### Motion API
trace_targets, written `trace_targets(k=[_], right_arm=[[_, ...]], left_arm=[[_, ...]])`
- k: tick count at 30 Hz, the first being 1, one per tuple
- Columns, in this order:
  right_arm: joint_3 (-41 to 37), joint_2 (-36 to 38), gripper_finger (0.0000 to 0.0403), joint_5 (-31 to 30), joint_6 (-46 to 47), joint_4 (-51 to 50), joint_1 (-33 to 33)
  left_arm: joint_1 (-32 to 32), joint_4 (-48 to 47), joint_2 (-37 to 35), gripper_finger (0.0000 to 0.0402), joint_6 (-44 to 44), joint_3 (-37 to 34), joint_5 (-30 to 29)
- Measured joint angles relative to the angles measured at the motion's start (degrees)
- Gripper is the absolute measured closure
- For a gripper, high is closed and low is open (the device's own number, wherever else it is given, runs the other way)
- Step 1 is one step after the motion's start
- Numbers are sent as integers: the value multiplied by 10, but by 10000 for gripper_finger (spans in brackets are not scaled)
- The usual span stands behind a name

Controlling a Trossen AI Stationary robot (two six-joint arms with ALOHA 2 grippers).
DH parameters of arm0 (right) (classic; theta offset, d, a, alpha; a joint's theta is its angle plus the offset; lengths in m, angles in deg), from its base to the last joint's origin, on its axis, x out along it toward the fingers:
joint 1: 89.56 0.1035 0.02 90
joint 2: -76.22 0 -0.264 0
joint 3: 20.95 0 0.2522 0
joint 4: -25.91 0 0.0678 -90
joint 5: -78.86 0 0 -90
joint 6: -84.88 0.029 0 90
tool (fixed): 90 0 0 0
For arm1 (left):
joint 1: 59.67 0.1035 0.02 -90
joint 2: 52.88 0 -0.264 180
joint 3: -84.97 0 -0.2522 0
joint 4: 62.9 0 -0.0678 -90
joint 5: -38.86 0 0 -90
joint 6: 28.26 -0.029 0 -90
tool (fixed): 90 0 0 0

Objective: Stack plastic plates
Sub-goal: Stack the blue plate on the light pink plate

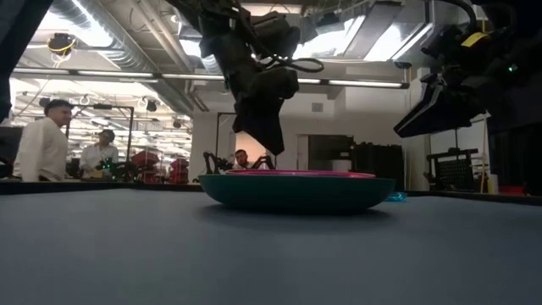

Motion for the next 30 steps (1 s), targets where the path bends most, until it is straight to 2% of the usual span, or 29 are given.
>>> trace_targets(k=[3,8,10,13,21,27,30], right_arm=[[0,0,295,9,-1,8,0],[0,3,295,-49,-18,-12,-1],[0,10,295,-62,-36,-16,-9],[0,10,295,-43,-65,-20,-44],[0,-8,295,85,-111,-23,-187],[1,-33,295,166,-162,18,-267],[1,-47,295,181,-184,31,-292]], left_arm=[[0,-46,-5,320,-10,12,-11],[-34,-41,-44,317,-41,-35,-65],[-51,11,-61,317,-45,-73,-79],[-73,108,-102,317,-51,-135,-105],[-103,347,-213,317,-66,-300,-124],[-123,629,-210,317,-79,-427,-122],[-130,725,-203,317,-80,-462,-121]])
